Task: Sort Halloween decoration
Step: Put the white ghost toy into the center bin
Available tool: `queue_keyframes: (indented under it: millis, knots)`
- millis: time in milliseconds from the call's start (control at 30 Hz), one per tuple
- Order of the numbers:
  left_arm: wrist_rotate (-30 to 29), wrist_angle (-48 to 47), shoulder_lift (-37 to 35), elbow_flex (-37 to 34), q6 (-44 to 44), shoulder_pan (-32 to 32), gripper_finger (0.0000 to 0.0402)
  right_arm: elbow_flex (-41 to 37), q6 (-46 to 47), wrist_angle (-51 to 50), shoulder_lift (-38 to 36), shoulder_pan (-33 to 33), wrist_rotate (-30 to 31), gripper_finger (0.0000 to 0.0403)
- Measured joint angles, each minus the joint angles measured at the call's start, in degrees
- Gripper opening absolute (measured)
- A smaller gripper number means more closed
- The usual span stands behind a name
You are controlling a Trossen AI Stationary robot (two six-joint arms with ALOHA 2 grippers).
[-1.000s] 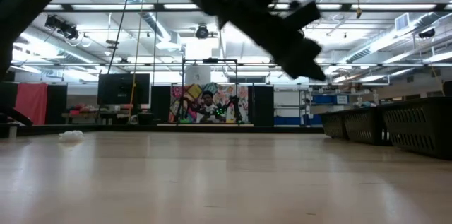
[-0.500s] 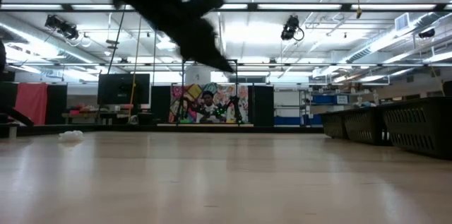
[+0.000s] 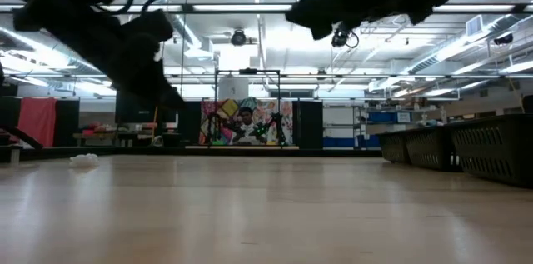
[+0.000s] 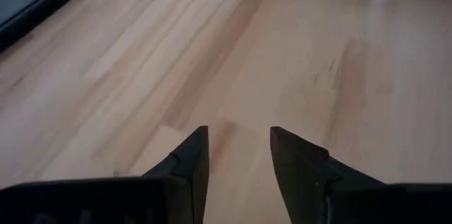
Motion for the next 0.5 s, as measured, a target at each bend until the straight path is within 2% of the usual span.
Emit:
queue_keyframes:
  millis: [100, 167, 267, 333, 500]
  knots:
    - [-3.2, -0.5, -2.8, -3.6, -4.8, -3.4, 0.0137, 0.1, 0.9, 1.6, 1.6, -1.6, -1.5, 0.0169]
    - [-3.3, -2.8, -3.9, -4.3, -8.8, -4.7, 0.0137, 0.1, 1.7, 3.6, 2.8, -2.4, -2.1, 0.0169]
    - [-3.9, -11.0, -5.3, -3.6, -15.2, -6.0, 0.0137, 0.1, 2.4, 4.3, 3.9, -3.4, -2.4, 0.0169]
    - [-3.9, -19.8, -6.9, -2.7, -20.0, -6.5, 0.0137, 0.1, 2.6, 5.7, 4.9, -3.9, -2.5, 0.0169]
    - [-3.7, -38.5, -6.8, 3.1, -32.3, -6.5, 0.0137, 0.5, 3.3, 5.9, 6.9, -4.5, -3.1, 0.0169]
